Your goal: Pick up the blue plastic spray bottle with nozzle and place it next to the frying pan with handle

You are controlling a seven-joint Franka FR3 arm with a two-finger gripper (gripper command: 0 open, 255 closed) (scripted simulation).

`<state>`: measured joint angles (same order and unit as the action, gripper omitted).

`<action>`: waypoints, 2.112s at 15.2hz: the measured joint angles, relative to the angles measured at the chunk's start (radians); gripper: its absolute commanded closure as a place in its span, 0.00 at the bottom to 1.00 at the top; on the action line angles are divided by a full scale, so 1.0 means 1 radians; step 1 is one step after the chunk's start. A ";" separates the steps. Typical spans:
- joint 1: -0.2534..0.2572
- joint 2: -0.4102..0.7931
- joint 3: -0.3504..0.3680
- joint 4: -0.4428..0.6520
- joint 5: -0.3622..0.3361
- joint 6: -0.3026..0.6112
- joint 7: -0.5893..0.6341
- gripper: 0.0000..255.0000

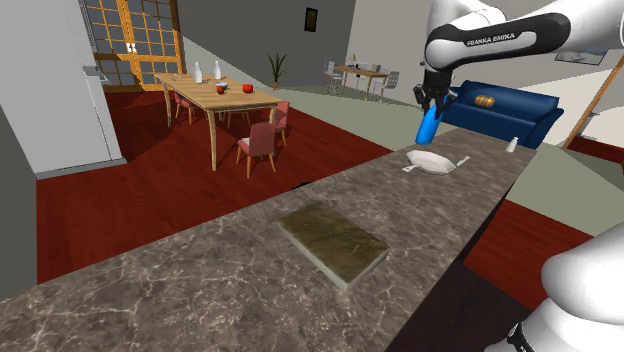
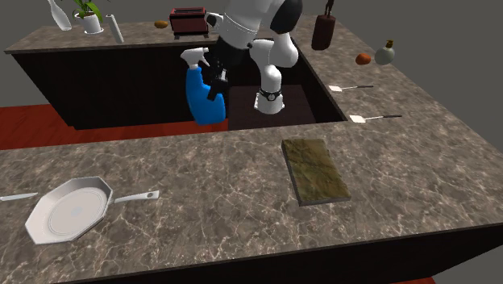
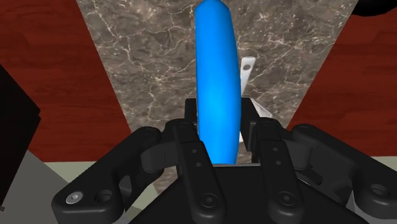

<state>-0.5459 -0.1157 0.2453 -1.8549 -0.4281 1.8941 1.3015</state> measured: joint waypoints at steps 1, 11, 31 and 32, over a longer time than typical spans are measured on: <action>-0.010 -0.010 -0.015 -0.019 0.003 0.019 -0.020 1.00; -0.114 0.053 -0.145 -0.064 0.001 0.209 -0.192 1.00; -0.342 0.428 -0.311 0.227 0.129 0.428 -0.591 1.00; -0.358 0.461 -0.313 0.267 0.143 0.427 -0.616 1.00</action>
<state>-0.9043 0.3454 -0.0677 -1.5877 -0.2851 2.3210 0.6851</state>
